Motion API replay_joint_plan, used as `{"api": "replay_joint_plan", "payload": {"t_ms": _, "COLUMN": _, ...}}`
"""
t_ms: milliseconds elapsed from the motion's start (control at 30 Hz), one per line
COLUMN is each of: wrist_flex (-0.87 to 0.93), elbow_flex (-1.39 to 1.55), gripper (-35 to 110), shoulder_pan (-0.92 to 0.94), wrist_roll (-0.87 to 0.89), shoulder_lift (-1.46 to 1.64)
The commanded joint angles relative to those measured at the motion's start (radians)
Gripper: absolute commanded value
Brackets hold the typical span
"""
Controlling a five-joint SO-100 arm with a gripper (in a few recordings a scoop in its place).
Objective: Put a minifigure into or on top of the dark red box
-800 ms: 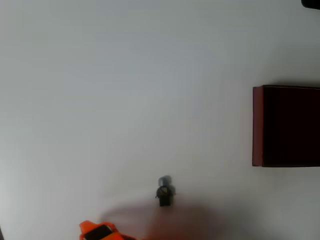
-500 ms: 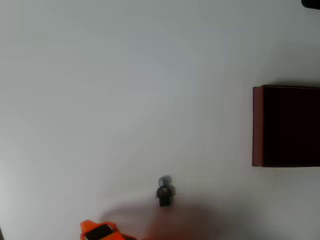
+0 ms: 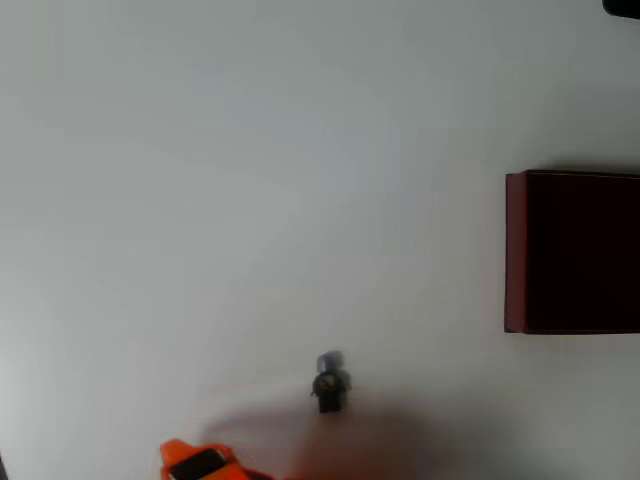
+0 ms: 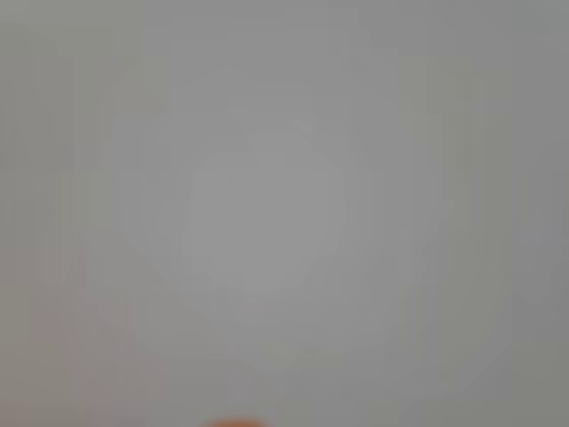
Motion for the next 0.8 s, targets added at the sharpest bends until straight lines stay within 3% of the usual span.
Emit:
{"api": "replay_joint_plan", "payload": {"t_ms": 0, "wrist_flex": 0.058, "elbow_flex": 0.003, "gripper": 1, "shoulder_pan": 0.009, "wrist_roll": 0.078, "shoulder_lift": 0.012}}
{"api": "replay_joint_plan", "payload": {"t_ms": 100, "wrist_flex": 0.066, "elbow_flex": -0.089, "gripper": 0, "shoulder_pan": 0.080, "wrist_roll": 0.318, "shoulder_lift": 0.012}}
{"api": "replay_joint_plan", "payload": {"t_ms": 133, "wrist_flex": 0.087, "elbow_flex": -0.137, "gripper": 2, "shoulder_pan": 0.086, "wrist_roll": 0.282, "shoulder_lift": 0.012}}
{"api": "replay_joint_plan", "payload": {"t_ms": 267, "wrist_flex": 0.213, "elbow_flex": -0.278, "gripper": 7, "shoulder_pan": 0.178, "wrist_roll": 0.410, "shoulder_lift": 0.012}}
{"api": "replay_joint_plan", "payload": {"t_ms": 533, "wrist_flex": 0.261, "elbow_flex": -0.310, "gripper": 17, "shoulder_pan": 0.451, "wrist_roll": 0.578, "shoulder_lift": -0.017}}
{"api": "replay_joint_plan", "payload": {"t_ms": 767, "wrist_flex": 0.278, "elbow_flex": -0.376, "gripper": 22, "shoulder_pan": 0.666, "wrist_roll": 0.680, "shoulder_lift": -0.262}}
